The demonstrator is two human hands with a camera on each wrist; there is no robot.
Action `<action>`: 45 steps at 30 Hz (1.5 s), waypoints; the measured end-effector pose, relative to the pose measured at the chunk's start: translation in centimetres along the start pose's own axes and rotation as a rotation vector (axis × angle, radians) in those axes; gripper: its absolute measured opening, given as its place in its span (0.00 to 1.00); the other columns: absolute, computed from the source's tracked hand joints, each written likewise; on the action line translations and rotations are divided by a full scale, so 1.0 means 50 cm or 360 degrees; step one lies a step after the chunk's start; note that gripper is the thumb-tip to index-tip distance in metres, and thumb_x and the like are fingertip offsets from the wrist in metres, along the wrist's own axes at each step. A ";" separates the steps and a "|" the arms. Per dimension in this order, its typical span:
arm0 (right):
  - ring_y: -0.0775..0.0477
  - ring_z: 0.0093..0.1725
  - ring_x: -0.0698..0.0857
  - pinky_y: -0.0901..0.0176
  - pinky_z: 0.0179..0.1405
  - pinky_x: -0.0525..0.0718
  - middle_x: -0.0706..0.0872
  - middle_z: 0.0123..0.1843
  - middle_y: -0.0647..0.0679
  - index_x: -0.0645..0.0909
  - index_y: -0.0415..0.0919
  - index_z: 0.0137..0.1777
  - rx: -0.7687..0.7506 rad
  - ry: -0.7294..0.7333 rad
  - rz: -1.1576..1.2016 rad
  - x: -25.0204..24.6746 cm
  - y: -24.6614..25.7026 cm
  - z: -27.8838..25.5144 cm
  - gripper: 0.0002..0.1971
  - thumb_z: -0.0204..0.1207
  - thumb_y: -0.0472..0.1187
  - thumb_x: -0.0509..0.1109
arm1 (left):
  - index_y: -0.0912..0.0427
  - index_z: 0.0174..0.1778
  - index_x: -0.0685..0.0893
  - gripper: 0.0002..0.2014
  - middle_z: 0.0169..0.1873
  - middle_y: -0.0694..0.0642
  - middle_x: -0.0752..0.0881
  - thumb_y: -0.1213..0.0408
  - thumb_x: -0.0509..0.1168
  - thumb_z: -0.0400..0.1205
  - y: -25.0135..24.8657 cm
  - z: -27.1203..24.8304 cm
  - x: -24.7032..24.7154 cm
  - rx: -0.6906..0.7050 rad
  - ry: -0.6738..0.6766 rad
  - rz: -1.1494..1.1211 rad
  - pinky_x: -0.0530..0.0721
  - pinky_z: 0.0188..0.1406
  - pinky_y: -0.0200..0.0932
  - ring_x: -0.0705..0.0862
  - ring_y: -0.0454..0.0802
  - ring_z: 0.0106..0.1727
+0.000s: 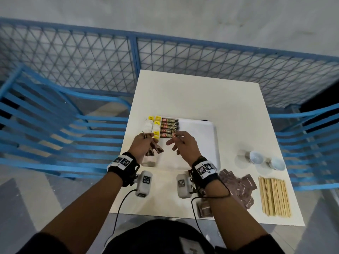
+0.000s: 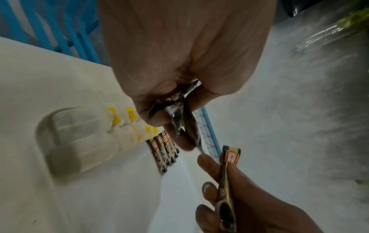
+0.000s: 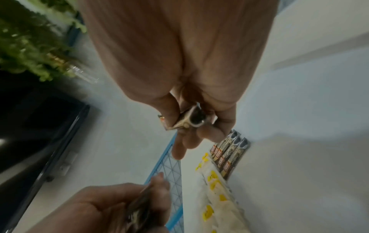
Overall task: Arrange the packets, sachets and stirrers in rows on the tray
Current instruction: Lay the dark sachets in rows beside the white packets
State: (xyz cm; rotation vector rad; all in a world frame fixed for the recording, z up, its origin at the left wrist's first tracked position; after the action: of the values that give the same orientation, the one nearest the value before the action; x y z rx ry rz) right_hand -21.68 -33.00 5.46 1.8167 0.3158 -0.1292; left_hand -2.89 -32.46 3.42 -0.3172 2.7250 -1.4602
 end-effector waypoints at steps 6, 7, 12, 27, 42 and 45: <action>0.47 0.28 0.81 0.60 0.29 0.74 0.88 0.37 0.48 0.85 0.36 0.60 0.0083 -0.0026 0.0035 0.027 -0.004 0.043 0.09 0.84 0.37 0.67 | 0.61 0.46 0.83 0.07 0.25 0.52 0.73 0.61 0.67 0.87 -0.050 0.026 0.000 -0.0066 0.0136 0.0132 0.63 0.14 0.35 0.65 0.46 0.17; 0.47 0.27 0.80 0.62 0.29 0.75 0.88 0.37 0.47 0.86 0.35 0.60 0.0077 -0.0026 0.0044 0.029 -0.003 0.047 0.09 0.84 0.36 0.68 | 0.60 0.46 0.84 0.10 0.25 0.52 0.73 0.56 0.71 0.85 -0.052 0.028 0.002 -0.0026 0.0206 0.0224 0.64 0.14 0.35 0.66 0.47 0.17; 0.48 0.27 0.82 0.68 0.27 0.77 0.92 0.39 0.38 0.87 0.34 0.54 0.0064 0.0041 0.0155 0.044 0.011 0.058 0.07 0.79 0.36 0.75 | 0.61 0.47 0.88 0.10 0.27 0.57 0.75 0.58 0.76 0.82 -0.055 0.052 -0.006 0.0153 0.0367 0.0373 0.67 0.15 0.37 0.69 0.49 0.16; 0.65 0.45 0.88 0.73 0.47 0.80 0.91 0.48 0.55 0.88 0.47 0.61 -0.0092 0.0023 -0.0410 0.005 -0.036 0.117 0.13 0.77 0.42 0.78 | 0.60 0.41 0.80 0.14 0.24 0.55 0.78 0.55 0.76 0.81 0.005 0.114 -0.020 -0.0076 0.0052 0.0304 0.69 0.19 0.40 0.71 0.50 0.18; 0.36 0.53 0.81 0.42 0.53 0.82 0.86 0.52 0.43 0.88 0.42 0.55 -0.0301 -0.0034 -0.1192 0.019 -0.150 0.154 0.14 0.68 0.38 0.81 | 0.64 0.57 0.85 0.11 0.32 0.58 0.85 0.67 0.58 0.87 0.042 0.148 -0.042 -0.0311 0.0095 0.0194 0.75 0.24 0.41 0.77 0.54 0.28; 0.36 0.53 0.81 0.45 0.51 0.81 0.86 0.53 0.45 0.88 0.44 0.52 -0.0351 -0.0040 -0.1330 0.033 -0.158 0.151 0.12 0.68 0.38 0.80 | 0.67 0.51 0.88 0.11 0.32 0.60 0.88 0.67 0.61 0.87 0.051 0.151 -0.054 -0.0315 0.0135 0.0233 0.78 0.26 0.43 0.78 0.55 0.30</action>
State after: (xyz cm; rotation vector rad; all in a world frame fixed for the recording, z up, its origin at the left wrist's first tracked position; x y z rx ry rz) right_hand -21.74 -38.11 -4.33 1.3669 1.0161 -0.6682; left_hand 0.30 -36.75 -3.08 -0.0598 2.8948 -1.1985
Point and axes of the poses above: each hand's wrist, its own z-axis towards the middle knuckle, its own x-axis out of the palm, y = z × x, the point moved 4 cm from there along z, towards the middle knuckle
